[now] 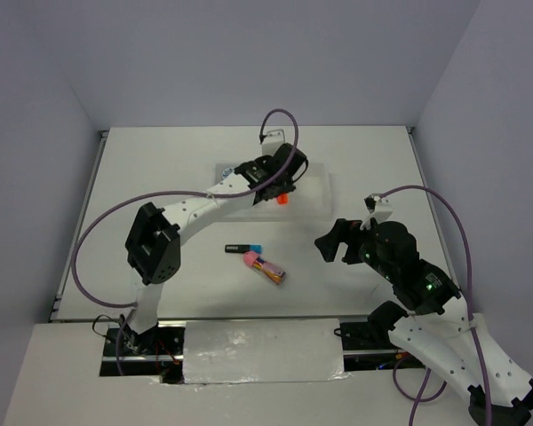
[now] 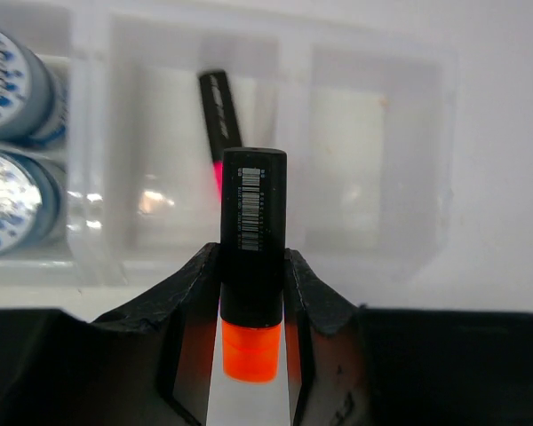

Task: Sort the stationery into containers
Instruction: Place the pen in the storage box, then pick up the pen from the center of the board.

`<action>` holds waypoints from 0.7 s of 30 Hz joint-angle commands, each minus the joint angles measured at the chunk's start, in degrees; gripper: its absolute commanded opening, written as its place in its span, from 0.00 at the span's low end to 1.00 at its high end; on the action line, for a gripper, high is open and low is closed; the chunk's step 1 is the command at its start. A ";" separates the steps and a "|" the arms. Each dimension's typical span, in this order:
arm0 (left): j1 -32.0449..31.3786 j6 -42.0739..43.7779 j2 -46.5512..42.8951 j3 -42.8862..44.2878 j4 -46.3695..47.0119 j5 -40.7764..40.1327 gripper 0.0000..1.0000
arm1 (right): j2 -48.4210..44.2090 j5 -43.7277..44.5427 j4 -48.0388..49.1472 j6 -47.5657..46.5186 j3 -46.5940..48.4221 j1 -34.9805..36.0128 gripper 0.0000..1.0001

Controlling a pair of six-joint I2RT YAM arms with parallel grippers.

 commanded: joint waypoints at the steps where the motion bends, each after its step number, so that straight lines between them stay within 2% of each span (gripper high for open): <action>1: 3.33 3.67 6.60 9.19 -3.04 -2.21 0.13 | 0.57 1.00 0.31 -1.22 2.05 0.35 1.00; 4: 5.27 4.82 9.87 14.31 -5.07 -3.27 0.16 | 0.83 0.48 0.39 -1.40 2.22 0.26 1.00; 9: 8.52 5.79 13.57 15.65 -4.11 -0.37 0.26 | 1.62 0.91 -0.13 -1.66 3.10 0.26 1.00; 13: 8.70 6.14 12.87 13.28 -2.80 -0.72 0.49 | 1.89 0.30 0.74 -1.66 2.58 0.35 1.00; 14: 8.70 6.05 11.91 12.75 -2.36 -1.07 0.59 | 2.41 0.04 1.18 -1.66 2.58 0.35 1.00; 15: 8.70 6.05 11.30 12.22 -2.00 -1.16 0.65 | 2.67 -0.84 1.19 -1.66 2.40 0.26 1.00; 16: 8.70 6.40 10.42 11.00 -1.39 -1.16 0.76 | 3.29 -1.28 1.36 -1.75 2.31 0.26 1.00; 19: 8.79 7.01 6.90 10.02 -0.59 -1.68 0.89 | 4.08 -2.42 1.98 -1.75 1.61 0.35 1.00; 21: 8.79 7.19 4.27 10.11 -2.34 -2.65 0.90 | 4.17 -2.69 2.77 -1.58 1.00 0.26 1.00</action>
